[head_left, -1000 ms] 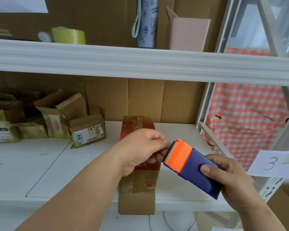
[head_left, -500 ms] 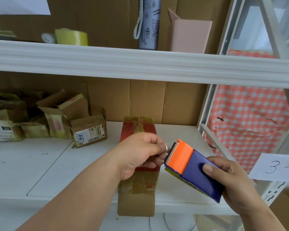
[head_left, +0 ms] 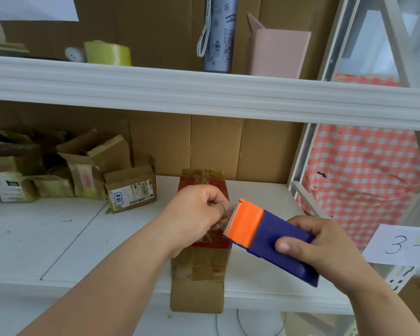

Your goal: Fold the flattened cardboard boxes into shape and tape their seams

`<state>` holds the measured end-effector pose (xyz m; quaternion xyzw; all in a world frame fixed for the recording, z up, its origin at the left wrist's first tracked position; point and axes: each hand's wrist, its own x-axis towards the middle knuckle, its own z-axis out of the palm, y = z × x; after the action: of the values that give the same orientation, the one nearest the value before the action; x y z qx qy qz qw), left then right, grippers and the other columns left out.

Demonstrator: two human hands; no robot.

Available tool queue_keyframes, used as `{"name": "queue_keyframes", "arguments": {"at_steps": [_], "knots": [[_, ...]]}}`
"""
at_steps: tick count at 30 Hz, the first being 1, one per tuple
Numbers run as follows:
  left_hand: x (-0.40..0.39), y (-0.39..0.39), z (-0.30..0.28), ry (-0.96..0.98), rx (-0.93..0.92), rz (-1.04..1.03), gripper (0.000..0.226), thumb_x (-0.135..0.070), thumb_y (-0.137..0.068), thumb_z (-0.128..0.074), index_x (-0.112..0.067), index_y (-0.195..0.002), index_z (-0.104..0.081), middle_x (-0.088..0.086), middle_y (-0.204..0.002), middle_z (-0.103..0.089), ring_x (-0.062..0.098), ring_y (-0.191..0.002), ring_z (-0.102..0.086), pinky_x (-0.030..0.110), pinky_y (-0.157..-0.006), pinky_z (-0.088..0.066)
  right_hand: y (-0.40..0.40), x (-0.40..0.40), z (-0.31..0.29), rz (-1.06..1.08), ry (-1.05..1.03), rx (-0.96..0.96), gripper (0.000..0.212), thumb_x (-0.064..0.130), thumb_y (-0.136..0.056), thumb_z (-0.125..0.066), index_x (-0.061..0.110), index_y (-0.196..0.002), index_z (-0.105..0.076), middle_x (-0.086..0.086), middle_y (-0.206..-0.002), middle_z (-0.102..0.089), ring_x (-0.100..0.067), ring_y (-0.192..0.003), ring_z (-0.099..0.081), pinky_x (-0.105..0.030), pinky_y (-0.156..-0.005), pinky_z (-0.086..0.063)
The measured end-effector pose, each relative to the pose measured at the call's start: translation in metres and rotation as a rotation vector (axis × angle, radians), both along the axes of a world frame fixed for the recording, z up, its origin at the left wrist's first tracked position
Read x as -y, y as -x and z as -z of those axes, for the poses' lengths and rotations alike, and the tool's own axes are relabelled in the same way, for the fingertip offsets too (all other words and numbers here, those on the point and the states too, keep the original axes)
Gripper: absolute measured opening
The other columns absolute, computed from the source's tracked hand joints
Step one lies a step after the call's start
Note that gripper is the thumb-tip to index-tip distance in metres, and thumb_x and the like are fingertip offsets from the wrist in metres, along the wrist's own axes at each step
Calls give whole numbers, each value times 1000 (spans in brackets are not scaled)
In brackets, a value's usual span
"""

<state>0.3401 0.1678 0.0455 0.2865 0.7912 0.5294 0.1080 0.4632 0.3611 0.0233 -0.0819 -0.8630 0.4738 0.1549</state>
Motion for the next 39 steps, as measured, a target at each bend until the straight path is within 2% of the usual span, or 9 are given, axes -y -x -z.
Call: {"name": "queue_keyframes", "arguments": {"at_steps": [6,11,17,21,23,26,28,34,39], "knots": [[12,11,-10,31,-174,-104,20,-25,-95,-62,-26,-76,-68,-17,-68,-68,-1,-66,-61,27,-67,-50,6,1,-12,-36,-51,8,51,69,-39,-72,36,-78,-74,1,-73,-73,-12,-63,-68,-20,-56,-49],[22,15,-15,-10,-177,-136,18,-23,-94,-65,-22,-76,-70,-3,-69,-69,11,-67,-61,37,-71,-54,7,-6,-20,-58,-72,4,56,72,-37,-75,36,-79,-74,-1,-73,-73,-14,-64,-68,-25,-59,-48],[65,48,-25,-164,-54,-332,15,-15,-96,-62,-9,-85,-71,0,-62,-58,12,-61,-52,24,-58,-49,3,-33,-19,56,-128,89,80,84,-26,-73,20,-72,-77,-13,-67,-69,-21,-55,-61,-30,-58,-40],[68,57,1,-147,90,-391,14,-13,-95,-64,-4,-86,-71,6,-63,-59,16,-59,-51,26,-56,-50,11,-41,-22,81,-137,140,52,68,-48,-87,23,-71,-78,-10,-70,-71,-29,-64,-66,-31,-62,-40],[68,62,14,-163,167,-408,14,-10,-94,-64,-3,-83,-70,4,-60,-60,14,-54,-49,25,-54,-49,18,-43,-24,83,-163,175,47,68,-49,-81,26,-71,-77,-6,-70,-72,-31,-74,-67,-32,-64,-41],[69,70,27,-205,275,-432,11,-7,-92,-66,-5,-82,-69,2,-57,-59,10,-48,-46,23,-50,-48,27,-48,-23,49,-191,232,87,93,-29,-68,22,-78,-78,-9,-75,-73,-32,-77,-69,-33,-67,-44],[70,72,32,-208,323,-432,9,-7,-92,-67,-5,-84,-68,2,-57,-60,9,-46,-46,21,-47,-48,32,-51,-23,32,-205,262,101,97,-20,-63,17,-80,-78,-12,-77,-73,-35,-78,-68,-34,-67,-43],[70,75,42,-200,416,-412,10,-4,-91,-66,-4,-82,-67,3,-54,-60,8,-41,-45,20,-42,-47,42,-55,-25,-9,-214,291,102,97,-19,-64,10,-72,-76,-17,-73,-70,-26,-60,-64,-32,-63,-41],[71,76,47,-214,452,-397,7,-4,-90,-66,-1,-85,-68,5,-55,-61,8,-39,-46,20,-41,-47,45,-58,-25,-1,-185,314,93,91,-20,-69,14,-71,-77,-11,-71,-73,-29,-65,-70,-32,-62,-46]]}}
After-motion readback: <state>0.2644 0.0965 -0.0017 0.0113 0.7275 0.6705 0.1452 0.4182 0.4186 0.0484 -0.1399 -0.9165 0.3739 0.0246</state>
